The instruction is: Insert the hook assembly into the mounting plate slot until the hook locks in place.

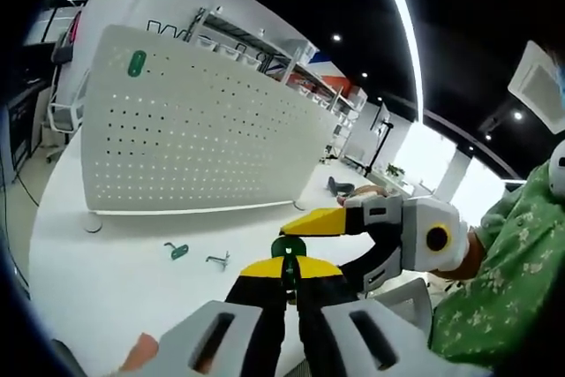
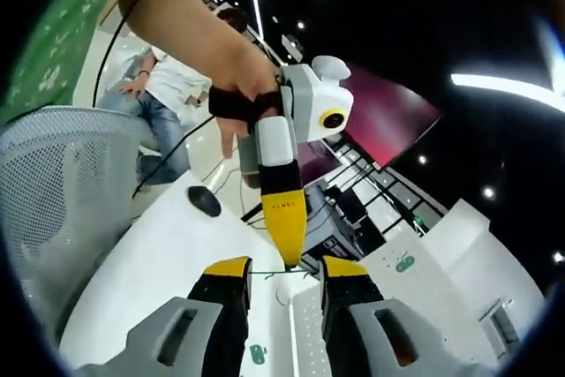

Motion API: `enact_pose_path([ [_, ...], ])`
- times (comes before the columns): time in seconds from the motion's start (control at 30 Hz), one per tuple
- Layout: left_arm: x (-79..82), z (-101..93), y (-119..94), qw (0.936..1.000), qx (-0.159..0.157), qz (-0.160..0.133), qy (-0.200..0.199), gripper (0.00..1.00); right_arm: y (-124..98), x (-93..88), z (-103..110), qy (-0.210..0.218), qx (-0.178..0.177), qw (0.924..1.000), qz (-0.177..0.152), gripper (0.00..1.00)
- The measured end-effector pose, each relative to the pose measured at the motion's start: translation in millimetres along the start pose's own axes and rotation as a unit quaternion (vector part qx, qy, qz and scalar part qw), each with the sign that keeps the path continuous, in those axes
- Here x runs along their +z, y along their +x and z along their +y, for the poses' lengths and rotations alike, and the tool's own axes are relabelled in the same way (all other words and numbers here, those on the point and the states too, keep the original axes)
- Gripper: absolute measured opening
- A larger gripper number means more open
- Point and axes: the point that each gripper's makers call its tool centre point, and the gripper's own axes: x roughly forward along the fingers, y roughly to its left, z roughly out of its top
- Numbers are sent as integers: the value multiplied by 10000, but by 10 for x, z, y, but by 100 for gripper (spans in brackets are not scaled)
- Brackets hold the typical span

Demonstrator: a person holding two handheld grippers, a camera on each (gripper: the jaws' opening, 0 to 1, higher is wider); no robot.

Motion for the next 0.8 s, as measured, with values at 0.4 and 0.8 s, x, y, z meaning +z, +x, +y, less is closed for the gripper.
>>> enact_pose_path([
  [0.4,44,30,3,9999,73,-84,-3,2,-1,-44,0,611,-157,9980,-2,47],
  [0.8,93,69,20,9993,280,-184,183,2,-86,-191,-121,1858,-608,9806,143,52],
])
